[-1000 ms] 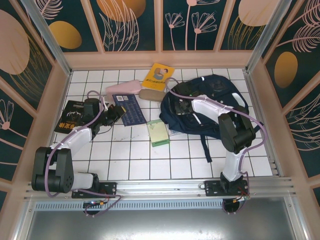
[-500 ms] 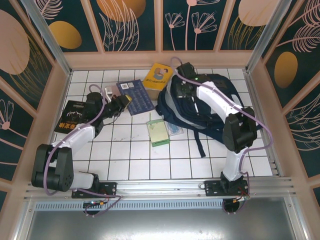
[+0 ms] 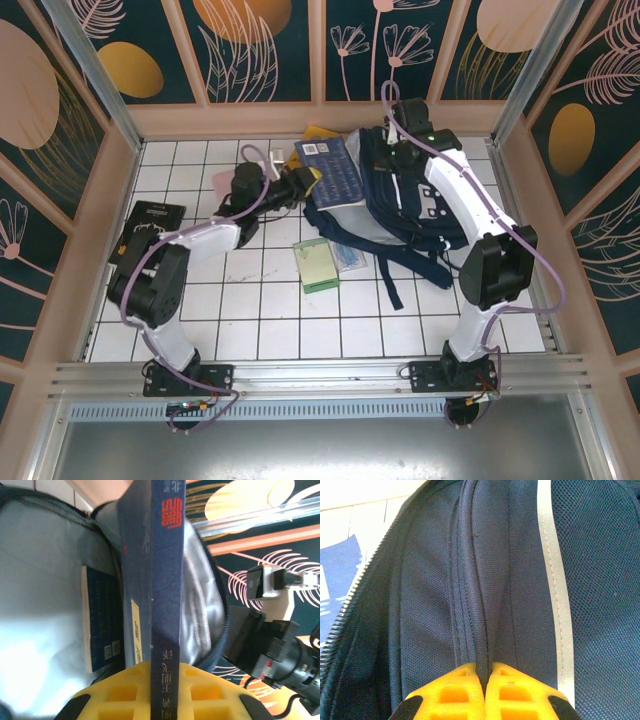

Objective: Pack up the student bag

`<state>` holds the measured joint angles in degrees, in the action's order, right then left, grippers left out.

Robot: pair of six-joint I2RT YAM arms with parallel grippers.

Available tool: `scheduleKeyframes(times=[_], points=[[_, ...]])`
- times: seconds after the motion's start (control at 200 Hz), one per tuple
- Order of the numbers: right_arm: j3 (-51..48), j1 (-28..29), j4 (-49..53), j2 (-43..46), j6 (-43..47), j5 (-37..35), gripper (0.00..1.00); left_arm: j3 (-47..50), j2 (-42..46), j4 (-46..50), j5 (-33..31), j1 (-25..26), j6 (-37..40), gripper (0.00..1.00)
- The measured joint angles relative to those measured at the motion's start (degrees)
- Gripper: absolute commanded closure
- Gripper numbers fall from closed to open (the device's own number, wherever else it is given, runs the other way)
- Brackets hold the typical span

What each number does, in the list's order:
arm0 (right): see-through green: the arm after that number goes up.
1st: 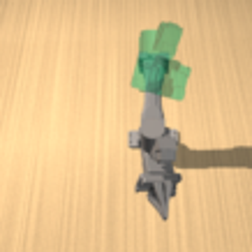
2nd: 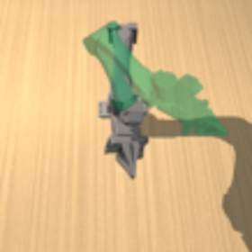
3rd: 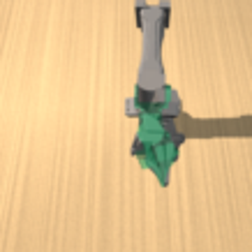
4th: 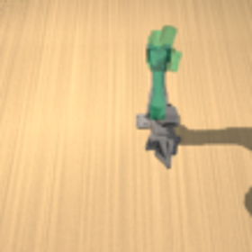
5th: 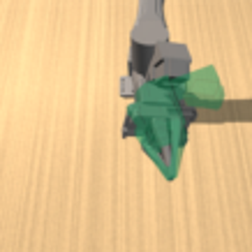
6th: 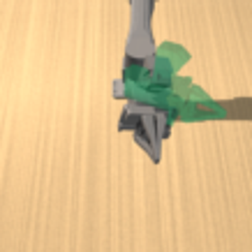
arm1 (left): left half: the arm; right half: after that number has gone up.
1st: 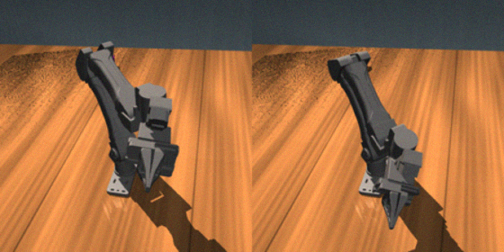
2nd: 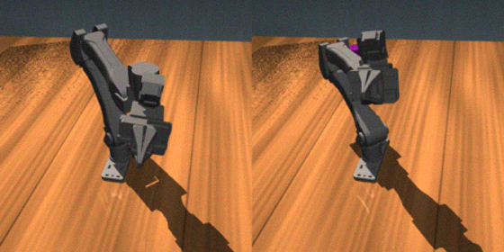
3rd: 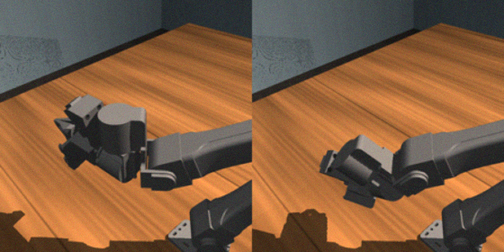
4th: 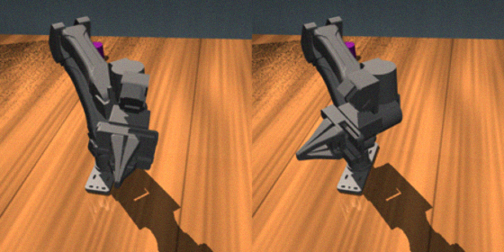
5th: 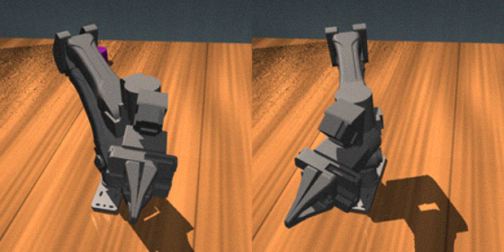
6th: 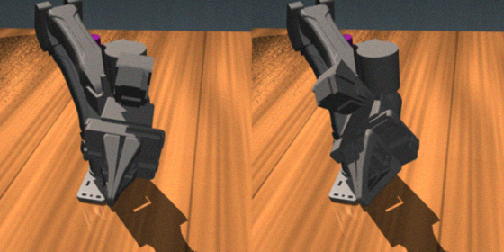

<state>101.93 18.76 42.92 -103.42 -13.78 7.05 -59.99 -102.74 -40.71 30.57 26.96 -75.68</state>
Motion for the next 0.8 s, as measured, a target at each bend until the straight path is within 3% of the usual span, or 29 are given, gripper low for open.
scheduleKeyframes(times=[0.375,0.8], points=[[1.7,-3.9,0.0,0.3,-2.2,7.1,1.00,-12.4,-14.6,2.6,-5.5,5.7,-2.6,1.00],[1.9,-4.9,-0.2,0.3,-3.3,10.0,1.00,-14.8,-17.7,4.6,-6.6,7.2,-2.6,1.00]])
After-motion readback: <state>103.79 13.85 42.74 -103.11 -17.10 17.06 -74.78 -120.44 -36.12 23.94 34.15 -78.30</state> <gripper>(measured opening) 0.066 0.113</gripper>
